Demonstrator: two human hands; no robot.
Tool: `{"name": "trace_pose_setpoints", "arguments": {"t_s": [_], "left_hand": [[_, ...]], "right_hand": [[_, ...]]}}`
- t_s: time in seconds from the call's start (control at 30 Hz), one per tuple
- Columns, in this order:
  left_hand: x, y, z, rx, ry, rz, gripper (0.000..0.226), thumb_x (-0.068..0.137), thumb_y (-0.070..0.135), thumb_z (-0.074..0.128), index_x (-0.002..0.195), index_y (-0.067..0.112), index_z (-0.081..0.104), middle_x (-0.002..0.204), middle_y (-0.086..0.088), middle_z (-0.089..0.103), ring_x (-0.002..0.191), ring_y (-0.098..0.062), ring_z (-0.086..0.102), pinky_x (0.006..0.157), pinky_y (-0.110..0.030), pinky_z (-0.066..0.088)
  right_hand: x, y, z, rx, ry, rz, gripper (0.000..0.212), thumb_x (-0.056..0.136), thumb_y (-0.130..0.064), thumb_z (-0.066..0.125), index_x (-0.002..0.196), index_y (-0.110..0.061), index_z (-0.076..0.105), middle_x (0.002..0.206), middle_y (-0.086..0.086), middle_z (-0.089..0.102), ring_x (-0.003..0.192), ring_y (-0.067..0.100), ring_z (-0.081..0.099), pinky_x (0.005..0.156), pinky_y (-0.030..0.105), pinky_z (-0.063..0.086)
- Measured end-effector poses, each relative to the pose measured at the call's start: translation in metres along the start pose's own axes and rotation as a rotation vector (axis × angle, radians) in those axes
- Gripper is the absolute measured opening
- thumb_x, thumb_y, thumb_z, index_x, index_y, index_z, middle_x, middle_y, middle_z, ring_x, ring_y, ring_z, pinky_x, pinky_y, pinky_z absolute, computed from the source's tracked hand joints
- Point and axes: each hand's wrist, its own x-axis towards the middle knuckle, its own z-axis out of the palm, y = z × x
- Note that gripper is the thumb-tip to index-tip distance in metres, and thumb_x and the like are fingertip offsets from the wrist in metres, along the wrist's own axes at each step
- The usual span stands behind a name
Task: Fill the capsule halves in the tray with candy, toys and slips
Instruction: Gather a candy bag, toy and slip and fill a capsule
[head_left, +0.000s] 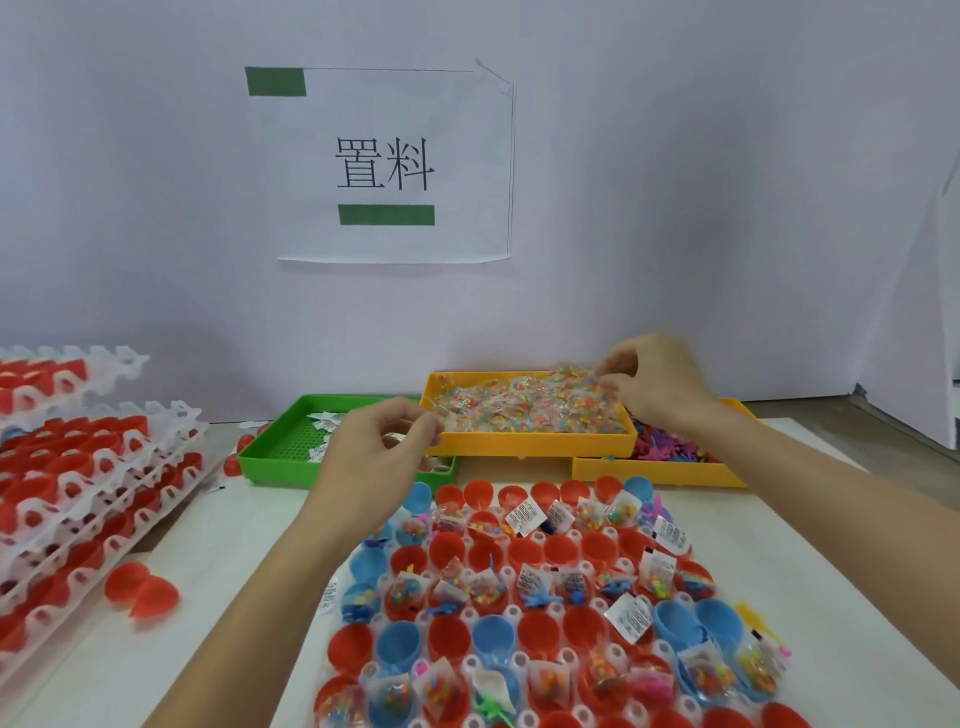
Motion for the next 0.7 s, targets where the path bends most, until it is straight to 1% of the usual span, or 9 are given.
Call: {"name": "trace_pose_setpoints", "arguments": {"t_s": [0.03, 0.1, 0.17, 0.4, 0.47, 0.53, 0.57, 0.67, 0.7], "left_hand": [[0.0, 0.001, 0.001, 0.008, -0.016, 0.009, 0.019, 0.094, 0.017, 0.057, 0.081, 0.015, 0.071, 0.081, -0.001, 0.072, 0.06, -0.005, 0.066, 0.052, -0.012, 0.047], [-0.001, 0.002, 0.002, 0.034, -0.046, 0.022, 0.019, 0.095, 0.021, 0.057, 0.081, 0.018, 0.07, 0.082, 0.0, 0.072, 0.063, -0.008, 0.068, 0.056, -0.018, 0.05], [-0.002, 0.004, 0.002, 0.043, -0.066, 0.032, 0.019, 0.095, 0.024, 0.057, 0.081, 0.021, 0.069, 0.083, 0.001, 0.072, 0.064, -0.01, 0.068, 0.058, -0.023, 0.05], [-0.005, 0.007, 0.006, 0.042, -0.116, 0.039, 0.018, 0.094, 0.024, 0.057, 0.082, 0.022, 0.07, 0.078, 0.0, 0.073, 0.063, -0.006, 0.067, 0.05, -0.014, 0.047], [-0.005, 0.008, 0.008, 0.046, -0.128, 0.049, 0.016, 0.094, 0.023, 0.058, 0.084, 0.024, 0.071, 0.078, 0.001, 0.073, 0.063, -0.006, 0.068, 0.05, -0.014, 0.047], [-0.006, 0.008, 0.009, 0.046, -0.14, 0.058, 0.012, 0.093, 0.023, 0.06, 0.089, 0.026, 0.07, 0.082, 0.002, 0.073, 0.065, -0.007, 0.069, 0.053, -0.019, 0.053], [-0.007, 0.008, 0.01, 0.044, -0.142, 0.061, 0.01, 0.093, 0.023, 0.061, 0.093, 0.028, 0.07, 0.085, 0.003, 0.073, 0.066, -0.009, 0.07, 0.056, -0.024, 0.057], [-0.008, 0.01, 0.012, 0.042, -0.142, 0.072, 0.02, 0.089, 0.031, 0.067, 0.108, 0.034, 0.063, 0.098, 0.01, 0.07, 0.075, -0.01, 0.072, 0.065, -0.033, 0.061], [-0.008, 0.011, 0.013, 0.031, -0.145, 0.072, 0.025, 0.087, 0.032, 0.068, 0.111, 0.035, 0.061, 0.101, 0.012, 0.07, 0.077, -0.009, 0.072, 0.066, -0.033, 0.061]], "right_hand": [[-0.001, -0.002, 0.0, 0.005, 0.012, -0.009, 0.009, 0.088, -0.007, 0.072, 0.083, -0.014, 0.076, 0.074, -0.005, 0.067, 0.072, 0.005, 0.061, 0.064, 0.014, 0.041], [-0.002, -0.005, 0.001, 0.002, 0.029, -0.024, 0.008, 0.088, -0.013, 0.073, 0.081, -0.017, 0.075, 0.077, -0.005, 0.067, 0.071, 0.005, 0.059, 0.063, 0.018, 0.04], [-0.004, -0.008, 0.001, -0.009, 0.037, -0.028, 0.005, 0.088, -0.017, 0.073, 0.084, -0.016, 0.076, 0.083, -0.002, 0.069, 0.074, 0.008, 0.058, 0.07, 0.024, 0.042], [-0.012, -0.013, 0.001, 0.024, 0.089, -0.054, 0.011, 0.091, -0.01, 0.07, 0.092, -0.007, 0.08, 0.087, 0.007, 0.077, 0.077, 0.014, 0.065, 0.077, 0.029, 0.052], [-0.015, -0.015, 0.002, 0.036, 0.09, -0.051, 0.012, 0.091, -0.009, 0.07, 0.096, -0.005, 0.079, 0.092, 0.008, 0.077, 0.077, 0.012, 0.064, 0.077, 0.024, 0.052], [-0.02, -0.02, 0.002, 0.085, 0.091, -0.067, 0.011, 0.09, -0.01, 0.071, 0.097, -0.007, 0.079, 0.092, 0.007, 0.077, 0.072, 0.005, 0.062, 0.07, 0.009, 0.047], [-0.023, -0.025, 0.002, 0.135, 0.075, -0.083, 0.01, 0.089, -0.011, 0.073, 0.097, -0.008, 0.079, 0.092, 0.006, 0.077, 0.071, 0.002, 0.063, 0.069, 0.005, 0.047], [-0.039, -0.047, 0.003, 0.308, -0.097, -0.156, 0.012, 0.085, -0.014, 0.078, 0.096, -0.016, 0.074, 0.086, 0.0, 0.078, 0.076, 0.007, 0.072, 0.078, 0.019, 0.057], [-0.044, -0.055, 0.004, 0.349, -0.154, -0.188, 0.012, 0.084, -0.013, 0.078, 0.094, -0.016, 0.072, 0.083, -0.002, 0.078, 0.076, 0.006, 0.072, 0.078, 0.018, 0.056]]}}
